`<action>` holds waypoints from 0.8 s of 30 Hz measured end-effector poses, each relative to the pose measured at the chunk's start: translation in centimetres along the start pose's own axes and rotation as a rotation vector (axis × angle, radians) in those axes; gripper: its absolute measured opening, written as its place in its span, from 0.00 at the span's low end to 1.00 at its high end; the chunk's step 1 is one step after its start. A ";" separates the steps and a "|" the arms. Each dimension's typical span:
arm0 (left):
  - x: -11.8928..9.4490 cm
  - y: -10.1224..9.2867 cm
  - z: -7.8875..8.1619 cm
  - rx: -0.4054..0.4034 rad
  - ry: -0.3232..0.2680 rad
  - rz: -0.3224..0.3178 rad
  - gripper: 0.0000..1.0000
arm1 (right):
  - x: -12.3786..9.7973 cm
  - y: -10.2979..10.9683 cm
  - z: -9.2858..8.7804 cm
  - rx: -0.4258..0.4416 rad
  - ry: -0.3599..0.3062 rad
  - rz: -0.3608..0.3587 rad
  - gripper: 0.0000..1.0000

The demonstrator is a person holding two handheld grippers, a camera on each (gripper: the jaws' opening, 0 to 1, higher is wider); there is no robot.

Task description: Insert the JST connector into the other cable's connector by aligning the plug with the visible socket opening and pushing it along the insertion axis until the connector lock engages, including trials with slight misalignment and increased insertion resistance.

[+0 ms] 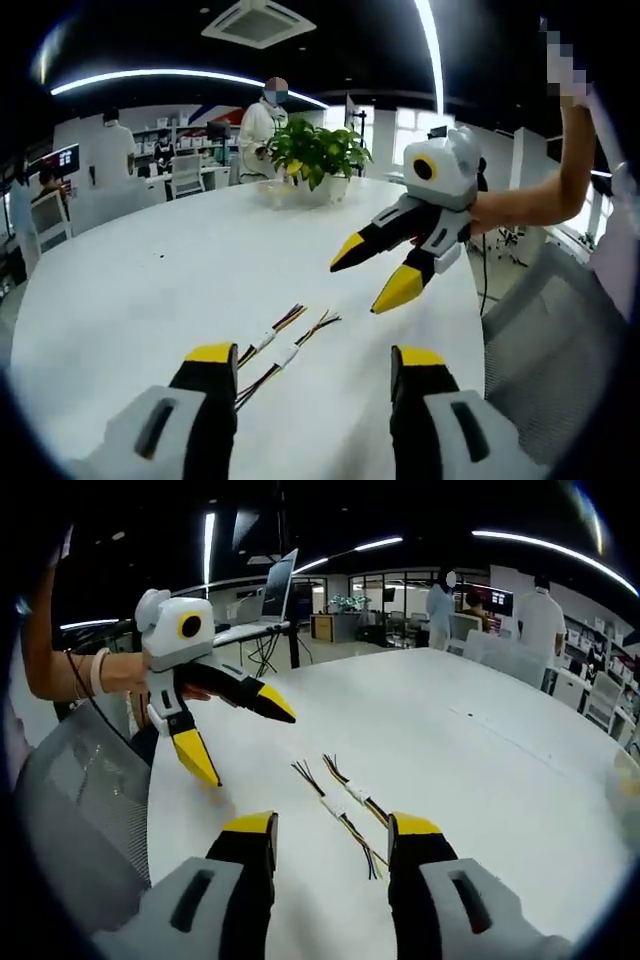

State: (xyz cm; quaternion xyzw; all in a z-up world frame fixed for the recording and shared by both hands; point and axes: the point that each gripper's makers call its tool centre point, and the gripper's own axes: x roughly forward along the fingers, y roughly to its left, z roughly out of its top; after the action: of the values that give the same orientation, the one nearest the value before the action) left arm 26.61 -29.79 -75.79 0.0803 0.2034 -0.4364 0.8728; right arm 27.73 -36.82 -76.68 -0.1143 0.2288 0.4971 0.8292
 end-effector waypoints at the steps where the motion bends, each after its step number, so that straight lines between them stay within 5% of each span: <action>1: -0.1 0.0 0.1 -0.004 -0.004 0.006 0.63 | -0.1 0.1 0.0 0.009 0.000 0.001 0.44; 7: -0.8 -0.3 0.5 -0.020 -0.039 0.035 0.74 | -1.1 -0.3 -0.6 0.048 0.008 -0.038 0.50; 24: -2.2 -1.2 -1.2 -0.096 -0.014 0.082 0.78 | -2.4 0.6 -1.0 0.085 0.020 -0.110 0.78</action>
State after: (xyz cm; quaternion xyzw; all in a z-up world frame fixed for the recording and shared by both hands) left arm 24.11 -28.59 -75.93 0.0436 0.2144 -0.3905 0.8942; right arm 25.97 -38.79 -76.37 -0.0961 0.2512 0.4392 0.8572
